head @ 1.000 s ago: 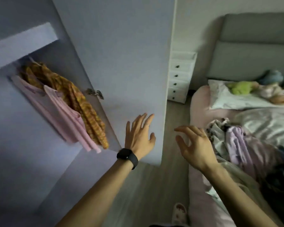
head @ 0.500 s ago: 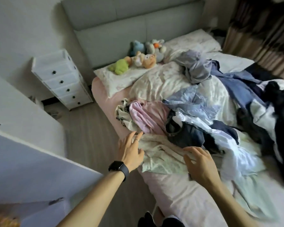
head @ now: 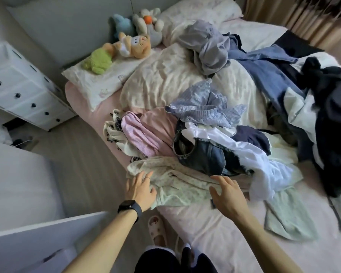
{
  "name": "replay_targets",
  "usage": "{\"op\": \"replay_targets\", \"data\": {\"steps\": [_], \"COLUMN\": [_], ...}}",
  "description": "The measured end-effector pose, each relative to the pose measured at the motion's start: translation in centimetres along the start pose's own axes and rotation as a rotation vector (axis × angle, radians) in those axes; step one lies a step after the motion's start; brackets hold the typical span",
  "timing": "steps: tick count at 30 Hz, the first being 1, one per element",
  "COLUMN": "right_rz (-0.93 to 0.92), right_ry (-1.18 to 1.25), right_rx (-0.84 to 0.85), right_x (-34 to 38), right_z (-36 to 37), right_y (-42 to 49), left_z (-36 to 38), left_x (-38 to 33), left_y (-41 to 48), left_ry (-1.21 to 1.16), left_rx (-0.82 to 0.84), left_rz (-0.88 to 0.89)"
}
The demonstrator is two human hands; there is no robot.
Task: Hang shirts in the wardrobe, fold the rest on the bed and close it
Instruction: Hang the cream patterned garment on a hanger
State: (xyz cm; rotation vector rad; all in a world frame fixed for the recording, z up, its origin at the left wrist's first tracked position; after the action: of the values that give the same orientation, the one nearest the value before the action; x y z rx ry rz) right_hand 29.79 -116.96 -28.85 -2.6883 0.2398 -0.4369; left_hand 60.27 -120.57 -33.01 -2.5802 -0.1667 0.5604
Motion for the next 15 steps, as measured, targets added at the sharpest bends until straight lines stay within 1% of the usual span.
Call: {"op": "replay_targets", "data": {"steps": [4, 6, 9, 12, 15], "right_rz": [0.016, 0.039, 0.039, 0.058, 0.134], "right_ry": [-0.026, -0.041, -0.05, -0.06, -0.093], "right_rx": [0.107, 0.186, 0.248, 0.235, 0.168], "right_x": [0.1, 0.0, 0.6, 1.7, 2.0], "right_z": [5.3, 9.6, 15.3, 19.9, 22.8], "right_y": [3.1, 4.7, 6.4, 8.7, 10.6], "left_z": [3.4, 5.9, 8.3, 10.1, 11.2], "left_x": [2.0, 4.0, 6.8, 9.7, 12.0], "left_y": [3.1, 5.3, 8.3, 12.0, 15.0], "left_ry": [0.029, 0.05, 0.083, 0.078, 0.218], "left_rx": [0.101, 0.144, 0.152, 0.13, 0.106], "left_rz": [-0.035, -0.064, -0.1, -0.12, -0.036]}}
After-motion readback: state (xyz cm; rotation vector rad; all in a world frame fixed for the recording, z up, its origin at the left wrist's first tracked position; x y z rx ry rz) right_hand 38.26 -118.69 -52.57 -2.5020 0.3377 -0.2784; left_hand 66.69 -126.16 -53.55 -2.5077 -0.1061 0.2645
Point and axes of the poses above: each hand's wrist, its own y-axis towards the middle knuckle, its own z-axis out of the palm, x = y × z, the point moved 8 cm from there along y, towards the middle knuckle, and after that the axes turned 12 degrees about -y, right-handed, at the moved point
